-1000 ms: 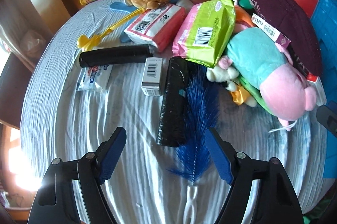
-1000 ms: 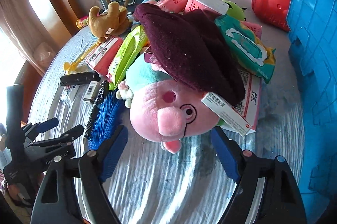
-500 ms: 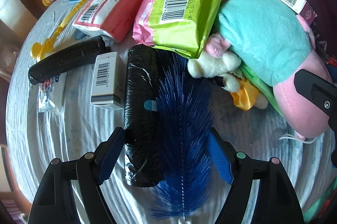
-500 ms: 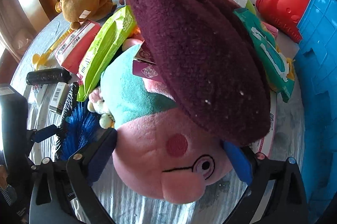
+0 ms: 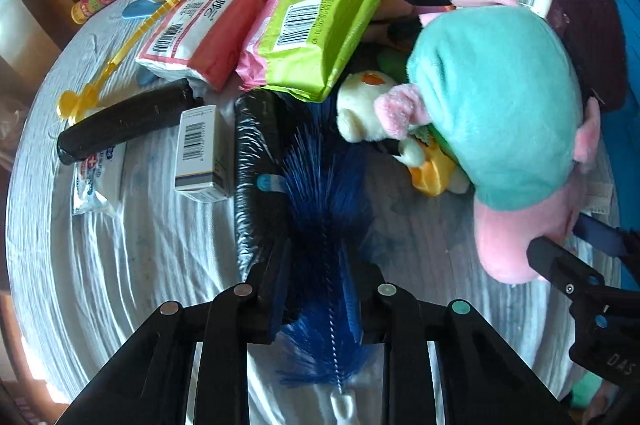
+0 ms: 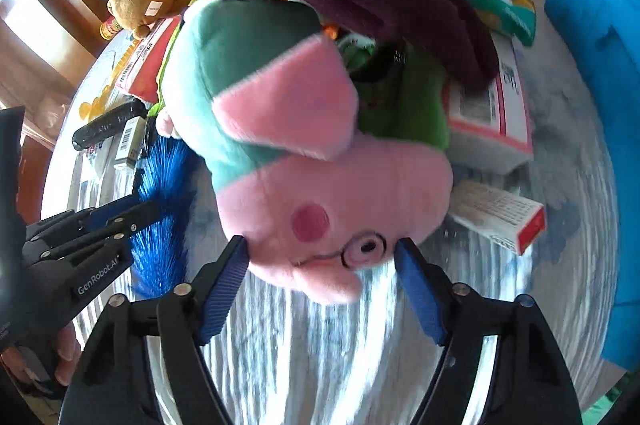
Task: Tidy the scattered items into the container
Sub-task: 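Grasp the blue bristle brush with the left tool while the right tool grasps the pink-green plush pig, then lift the brush with the left tool while the right tool lifts the plush pig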
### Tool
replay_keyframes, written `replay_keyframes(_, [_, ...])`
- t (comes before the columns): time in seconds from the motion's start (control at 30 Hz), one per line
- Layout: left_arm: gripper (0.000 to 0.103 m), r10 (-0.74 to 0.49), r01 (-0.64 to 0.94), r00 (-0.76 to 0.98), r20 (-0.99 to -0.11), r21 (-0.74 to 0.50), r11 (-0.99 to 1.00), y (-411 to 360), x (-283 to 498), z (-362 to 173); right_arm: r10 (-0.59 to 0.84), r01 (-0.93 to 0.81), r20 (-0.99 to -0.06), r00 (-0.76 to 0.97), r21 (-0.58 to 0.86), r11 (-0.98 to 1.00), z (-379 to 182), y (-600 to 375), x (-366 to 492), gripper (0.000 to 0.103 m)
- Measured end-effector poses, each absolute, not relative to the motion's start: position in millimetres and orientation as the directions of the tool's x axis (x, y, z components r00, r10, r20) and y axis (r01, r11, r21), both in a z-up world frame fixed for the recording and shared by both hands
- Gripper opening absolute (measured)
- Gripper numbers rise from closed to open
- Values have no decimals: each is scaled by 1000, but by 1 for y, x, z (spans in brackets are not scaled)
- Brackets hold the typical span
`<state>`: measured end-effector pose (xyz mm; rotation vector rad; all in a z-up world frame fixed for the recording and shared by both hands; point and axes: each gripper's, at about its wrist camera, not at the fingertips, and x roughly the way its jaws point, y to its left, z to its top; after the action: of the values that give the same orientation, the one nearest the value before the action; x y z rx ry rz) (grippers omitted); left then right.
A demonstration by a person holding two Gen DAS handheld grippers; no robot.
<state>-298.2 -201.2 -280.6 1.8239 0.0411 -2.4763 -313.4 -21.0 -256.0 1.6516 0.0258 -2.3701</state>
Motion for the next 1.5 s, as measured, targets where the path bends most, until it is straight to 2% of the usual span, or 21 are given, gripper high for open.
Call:
replay_keyframes(0.03, [26, -48, 67, -292, -955, 30, -997, -198, -296, -282, -203, 209, -926, -319, 140, -968, -257, -16, -310, 71])
replay_keyframes(0.07, [32, -55, 64, -289, -956, 38, -997, -195, -295, -284, -211, 202, -926, -314, 152, -967, -257, -12, -306, 71])
replay_keyframes(0.1, [44, -53, 62, -286, -957, 37, -997, -192, -296, -285, -219, 196, -926, -308, 163, -967, -258, -7, -302, 71])
replay_keyframes(0.2, [64, -48, 81, -291, -956, 26, -996, -190, -301, -284, -225, 196, -919, -324, 167, -966, -251, 1, -296, 71])
replay_keyframes(0.47, [67, -24, 101, -257, -966, -2, -995, -190, -312, -301, -204, 268, -905, -373, 105, -958, -234, -22, -319, 71])
replay_keyframes(0.63, [69, -27, 121, -248, -968, -3, -993, -198, -321, -314, -192, 297, -903, -383, 76, -952, -244, -47, -331, 84])
replay_keyframes(0.67, [68, -26, 125, -252, -968, -6, -992, -199, -323, -315, -190, 304, -903, -386, 71, -950, -246, -52, -333, 85])
replay_keyframes(0.73, [60, -24, 126, -264, -964, -10, -992, -201, -327, -314, -191, 321, -903, -385, 63, -945, -249, -61, -341, 85])
replay_keyframes(0.8, [39, -23, 126, -272, -962, -12, -992, -203, -330, -312, -219, 325, -906, -362, 98, -941, -257, -65, -350, 85])
replay_keyframes(0.9, [25, -17, 119, -276, -961, -16, -993, -204, -333, -310, -236, 320, -909, -344, 122, -939, -264, -67, -353, 85])
replay_keyframes(0.97, [21, -22, 114, -282, -959, -11, -993, -204, -334, -310, -242, 316, -909, -340, 132, -939, -267, -67, -353, 85])
replay_keyframes(1.2, [17, -19, 103, -311, -950, -14, -995, -200, -321, -296, -276, 293, -901, -335, 179, -939, -256, -57, -336, 69])
replay_keyframes(1.5, [16, -11, 90, -395, -918, -27, -996, -198, -283, -248, -303, 285, -874, -380, 201, -937, -220, -38, -292, 67])
